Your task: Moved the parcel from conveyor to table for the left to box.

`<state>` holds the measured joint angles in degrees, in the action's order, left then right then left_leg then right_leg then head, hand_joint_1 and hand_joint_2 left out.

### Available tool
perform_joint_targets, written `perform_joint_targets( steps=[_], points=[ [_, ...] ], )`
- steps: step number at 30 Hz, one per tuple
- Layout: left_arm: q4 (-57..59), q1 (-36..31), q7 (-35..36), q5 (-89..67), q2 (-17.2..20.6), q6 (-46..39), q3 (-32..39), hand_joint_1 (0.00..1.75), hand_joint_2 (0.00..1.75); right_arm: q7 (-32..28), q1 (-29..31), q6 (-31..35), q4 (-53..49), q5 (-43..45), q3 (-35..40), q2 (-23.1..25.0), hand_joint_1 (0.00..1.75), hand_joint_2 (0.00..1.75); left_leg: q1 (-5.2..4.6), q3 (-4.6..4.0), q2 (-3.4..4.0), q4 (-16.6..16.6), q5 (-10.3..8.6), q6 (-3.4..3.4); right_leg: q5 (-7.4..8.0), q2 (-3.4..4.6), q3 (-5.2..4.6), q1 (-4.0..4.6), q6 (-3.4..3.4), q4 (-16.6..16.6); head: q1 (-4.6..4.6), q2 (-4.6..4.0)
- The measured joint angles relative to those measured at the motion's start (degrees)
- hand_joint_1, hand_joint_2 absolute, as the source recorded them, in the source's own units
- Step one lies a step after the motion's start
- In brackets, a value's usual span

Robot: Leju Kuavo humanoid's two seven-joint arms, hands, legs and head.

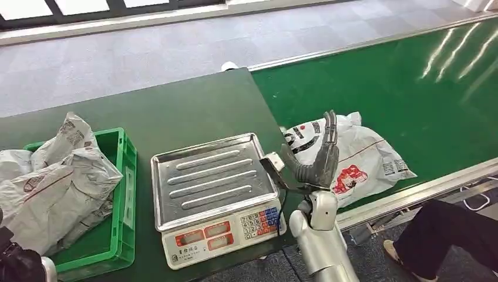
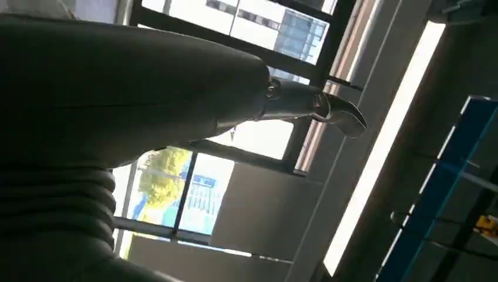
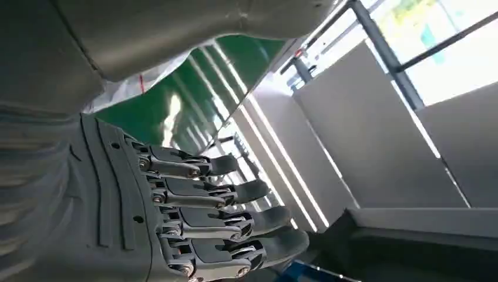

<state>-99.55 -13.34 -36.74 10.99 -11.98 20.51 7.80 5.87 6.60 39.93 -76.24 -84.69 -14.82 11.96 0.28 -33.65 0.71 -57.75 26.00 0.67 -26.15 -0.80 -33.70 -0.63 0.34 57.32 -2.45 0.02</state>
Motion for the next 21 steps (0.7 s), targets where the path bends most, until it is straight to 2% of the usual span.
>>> perform_joint_targets(
  steps=[2, 6, 9, 10, 13, 17, 21],
  points=[
    [-2.17, 0.87, 0.57, 0.09, -0.24, 1.69, -0.44, 0.0, 0.0, 5.81, -0.97, 0.04, 0.0, -4.36, -0.59, -1.53, 0.0, 1.75, 0.0, -0.02, -0.05, 0.0, 0.03, -0.02, -0.03, -0.06, 0.03, 0.0, 0.04, -0.01, -0.02, 0.0],
    [-4.51, 1.89, 0.66, -0.72, -0.55, 2.35, -1.12, 0.0, 0.0, 10.35, -2.32, -0.18, 0.0, -5.23, -1.36, -3.79, 0.0, 1.75, -0.02, -0.02, 0.01, 0.0, 0.1, -0.02, -0.03, 0.0, -0.01, -0.01, 0.04, -0.01, -0.02, 0.0],
    [-6.35, 3.37, -0.81, -3.63, -0.57, 2.87, -2.17, 0.0, 0.0, 20.83, -4.26, -5.08, 0.0, -5.32, -1.4, -6.48, 0.0, 1.75, -0.04, -0.02, -0.04, 0.0, 0.14, -0.05, -0.09, -0.04, 0.05, -0.03, 0.1, -0.03, -0.04, -0.02],
    [-6.98, 4.03, -1.33, -4.39, -0.57, 3.05, -2.49, 0.0, 1.75, 23.95, -4.87, -7.88, 0.0, -5.32, -1.38, -7.27, 0.0, 1.75, -0.04, -0.03, -0.08, 0.0, 0.15, -0.06, -0.1, -0.07, 0.06, -0.03, 0.1, -0.03, 0.0, 0.0],
    [-8.4, 6.06, -2.4, -5.83, -0.57, 4.08, -3.24, 0.0, 1.75, 27.83, -6.26, -15.86, 0.0, -5.34, -1.44, -8.68, 0.0, 1.75, -0.05, -0.01, 0.05, 0.0, 0.2, -0.07, -0.1, 0.02, 0.02, -0.04, 0.1, -0.03, 0.0, 0.0],
    [-8.66, 7.28, -2.58, -6.1, -0.65, 5.28, -3.24, 0.0, 1.75, 26.43, -7.06, -20.35, 0.33, -5.34, -2.65, -8.92, 0.0, 1.75, -0.07, 0.01, 0.03, 0.0, 0.2, -0.07, -0.1, 0.04, 0.02, -0.03, 0.1, -0.03, 0.0, -0.02],
    [-8.95, 8.21, -2.99, -7.19, -0.83, 5.96, -3.21, 0.0, 1.75, 24.76, -6.41, -29.62, 1.96, -5.34, -3.58, -8.9, 0.0, 1.75, -0.05, 0.01, 0.04, 0.01, 0.19, -0.06, -0.11, 0.03, 0.04, 0.0, 0.08, -0.01, 0.0, 0.0]
  ],
)
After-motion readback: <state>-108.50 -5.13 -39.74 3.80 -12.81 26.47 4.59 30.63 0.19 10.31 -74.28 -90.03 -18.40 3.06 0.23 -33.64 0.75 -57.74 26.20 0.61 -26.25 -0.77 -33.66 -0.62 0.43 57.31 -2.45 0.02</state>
